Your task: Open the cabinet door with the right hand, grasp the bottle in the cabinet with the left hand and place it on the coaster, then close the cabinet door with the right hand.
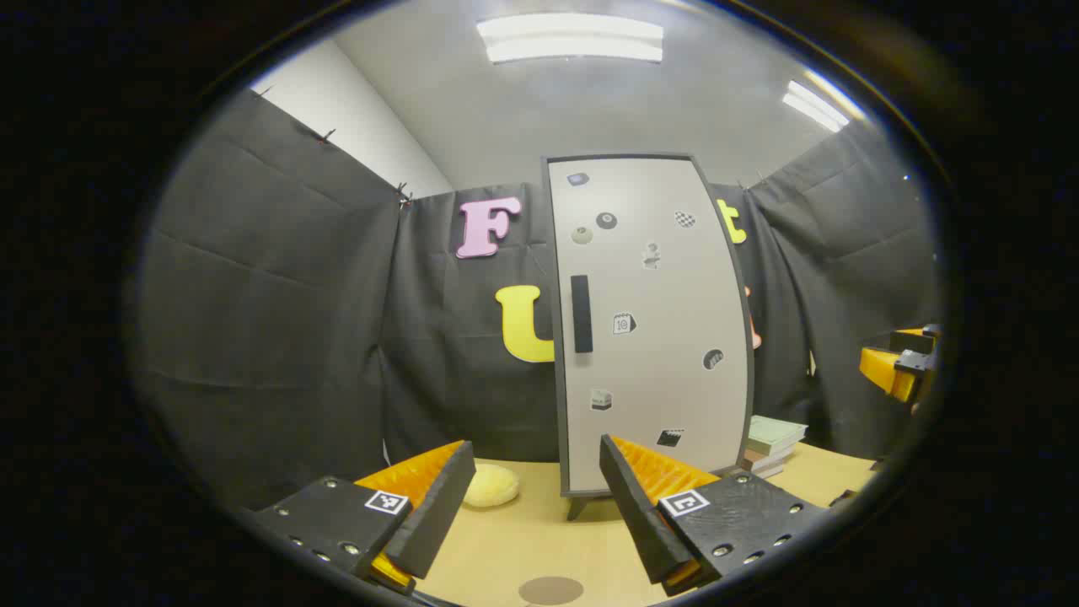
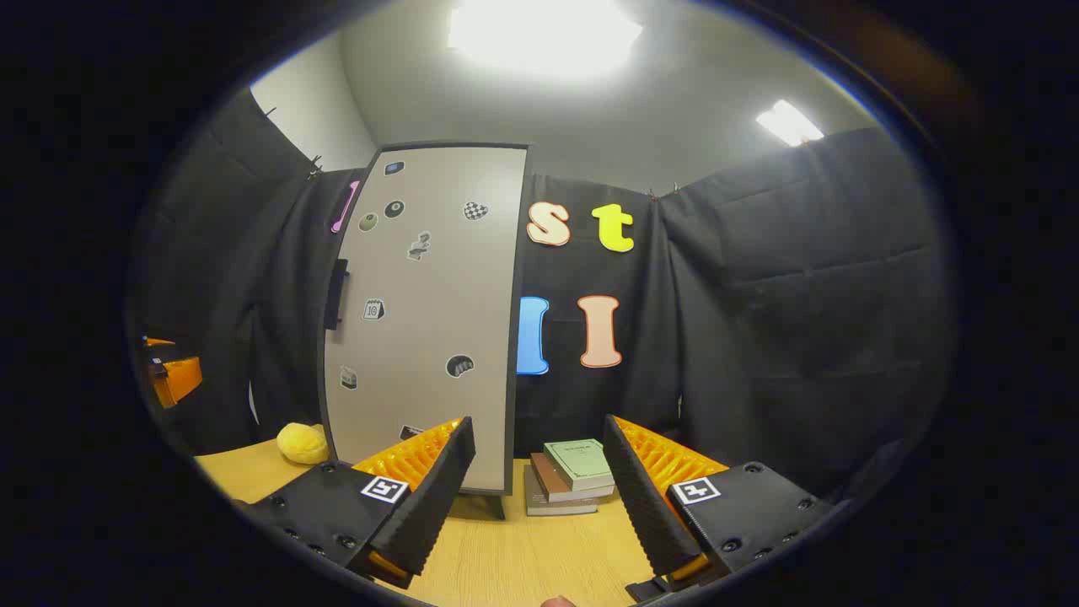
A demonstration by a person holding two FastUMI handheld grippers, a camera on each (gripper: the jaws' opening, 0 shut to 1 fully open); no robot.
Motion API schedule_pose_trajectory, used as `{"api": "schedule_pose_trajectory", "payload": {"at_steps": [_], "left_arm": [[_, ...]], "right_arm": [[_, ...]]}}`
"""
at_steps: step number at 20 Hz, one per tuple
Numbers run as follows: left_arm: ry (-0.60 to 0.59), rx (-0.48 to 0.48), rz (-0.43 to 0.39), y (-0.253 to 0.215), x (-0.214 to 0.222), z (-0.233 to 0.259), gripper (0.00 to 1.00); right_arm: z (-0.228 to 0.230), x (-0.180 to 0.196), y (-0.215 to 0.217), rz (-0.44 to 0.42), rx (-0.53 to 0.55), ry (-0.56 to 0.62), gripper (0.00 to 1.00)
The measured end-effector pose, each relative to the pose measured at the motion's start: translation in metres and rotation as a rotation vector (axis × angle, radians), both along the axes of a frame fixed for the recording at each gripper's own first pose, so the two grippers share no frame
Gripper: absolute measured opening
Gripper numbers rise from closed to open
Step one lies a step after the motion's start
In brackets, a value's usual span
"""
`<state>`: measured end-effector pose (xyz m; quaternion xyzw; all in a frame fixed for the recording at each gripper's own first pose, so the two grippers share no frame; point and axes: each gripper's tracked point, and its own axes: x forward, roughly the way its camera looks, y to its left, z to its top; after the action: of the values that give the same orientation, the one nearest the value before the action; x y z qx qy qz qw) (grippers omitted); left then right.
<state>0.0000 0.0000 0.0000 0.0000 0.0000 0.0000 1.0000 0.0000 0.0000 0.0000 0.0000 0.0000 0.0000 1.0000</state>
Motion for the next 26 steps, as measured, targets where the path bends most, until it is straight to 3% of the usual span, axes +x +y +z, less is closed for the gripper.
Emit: {"api": "schedule_pose_trajectory", "payload": {"at_steps": [3,14,24,26], "left_arm": [[0.000,0.007,0.002,0.003,-0.001,0.003,0.88],[0.001,0.008,0.015,0.018,0.001,-0.002,0.88],[0.001,0.029,0.116,0.067,-0.009,0.000,0.87],[-0.001,0.033,0.143,0.079,-0.017,-0.001,0.92]], "right_arm": [[0.002,-0.001,0.007,0.005,0.006,-0.004,0.98],[0.010,0.007,0.043,0.031,0.018,-0.004,0.98],[0.053,0.046,0.110,0.127,0.103,-0.035,0.98],[0.066,0.058,0.127,0.156,0.108,-0.048,0.98]]}}
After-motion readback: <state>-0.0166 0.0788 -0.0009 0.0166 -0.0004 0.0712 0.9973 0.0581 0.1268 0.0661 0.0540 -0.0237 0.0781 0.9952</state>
